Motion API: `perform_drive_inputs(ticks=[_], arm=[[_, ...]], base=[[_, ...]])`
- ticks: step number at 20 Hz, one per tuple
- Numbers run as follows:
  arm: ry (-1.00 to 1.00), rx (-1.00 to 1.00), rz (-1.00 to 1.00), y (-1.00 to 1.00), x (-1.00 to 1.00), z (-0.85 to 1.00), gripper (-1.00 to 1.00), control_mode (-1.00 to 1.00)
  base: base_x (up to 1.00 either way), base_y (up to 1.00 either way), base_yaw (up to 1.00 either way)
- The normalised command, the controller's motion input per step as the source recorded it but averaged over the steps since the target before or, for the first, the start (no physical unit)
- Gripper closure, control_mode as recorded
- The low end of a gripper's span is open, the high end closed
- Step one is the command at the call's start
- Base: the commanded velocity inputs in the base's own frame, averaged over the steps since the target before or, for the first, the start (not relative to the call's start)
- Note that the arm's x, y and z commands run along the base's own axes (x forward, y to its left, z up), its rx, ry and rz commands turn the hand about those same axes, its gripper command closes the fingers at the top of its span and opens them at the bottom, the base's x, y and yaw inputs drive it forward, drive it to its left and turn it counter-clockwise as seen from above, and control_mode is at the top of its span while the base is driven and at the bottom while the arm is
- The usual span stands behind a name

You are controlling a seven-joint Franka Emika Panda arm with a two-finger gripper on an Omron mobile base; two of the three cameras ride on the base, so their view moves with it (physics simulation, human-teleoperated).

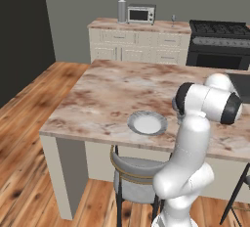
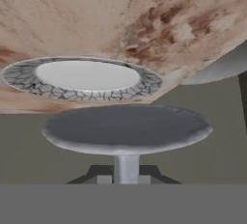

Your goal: Retrieve the wine glasses from the counter and place one next to each plate.

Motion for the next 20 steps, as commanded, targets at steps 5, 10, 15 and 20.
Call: perform_drive_inputs(ticks=[5, 10, 15, 20], arm=[[0.01, 0.0, 0.0, 0.0, 0.41, -0.42, 1.0, -1.0], [0.0, 0.0, 0.0, 0.0, 0.31, -0.34, 1.0, -1.0], [0.0, 0.0, 0.0, 0.0, 0.32, -0.31, 1.0, -1.0], [0.0, 0.0, 0.0, 0.0, 0.31, -0.32, 1.0, -1.0]], base=[[0.0, 0.0, 0.0], [0.0, 0.0, 0.0], [0.0, 0.0, 0.0], [0.0, 0.0, 0.0]])
